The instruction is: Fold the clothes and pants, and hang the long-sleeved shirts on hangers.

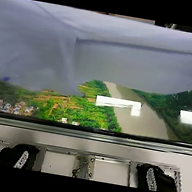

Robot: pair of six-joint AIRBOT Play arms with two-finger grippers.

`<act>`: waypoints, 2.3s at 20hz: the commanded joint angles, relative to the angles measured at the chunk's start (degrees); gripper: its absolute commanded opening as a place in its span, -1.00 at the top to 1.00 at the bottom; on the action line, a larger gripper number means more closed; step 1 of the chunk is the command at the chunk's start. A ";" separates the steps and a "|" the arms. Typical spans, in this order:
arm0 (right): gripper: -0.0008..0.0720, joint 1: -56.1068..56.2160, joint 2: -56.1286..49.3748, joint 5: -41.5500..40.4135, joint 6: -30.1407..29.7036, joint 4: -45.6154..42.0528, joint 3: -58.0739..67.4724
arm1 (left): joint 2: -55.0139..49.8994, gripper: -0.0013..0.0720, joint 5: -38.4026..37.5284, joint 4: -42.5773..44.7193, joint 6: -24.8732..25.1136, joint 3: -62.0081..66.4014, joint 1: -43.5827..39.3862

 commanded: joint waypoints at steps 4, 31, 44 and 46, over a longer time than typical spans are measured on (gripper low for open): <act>0.95 0.07 0.50 8.31 0.90 0.52 1.01 | -5.53 0.94 -9.49 -0.02 -3.65 2.95 0.02; 0.95 14.56 -58.27 -3.98 11.45 -15.61 1.05 | -69.51 0.94 -7.93 -0.07 1.75 0.70 2.34; 0.94 15.15 -48.78 -4.35 11.45 -14.16 -24.92 | -57.61 0.94 0.66 -0.50 7.23 -29.09 1.75; 0.85 15.15 -48.76 -3.96 11.39 -11.87 -25.16 | -57.61 0.67 0.26 -0.55 6.93 -29.70 1.86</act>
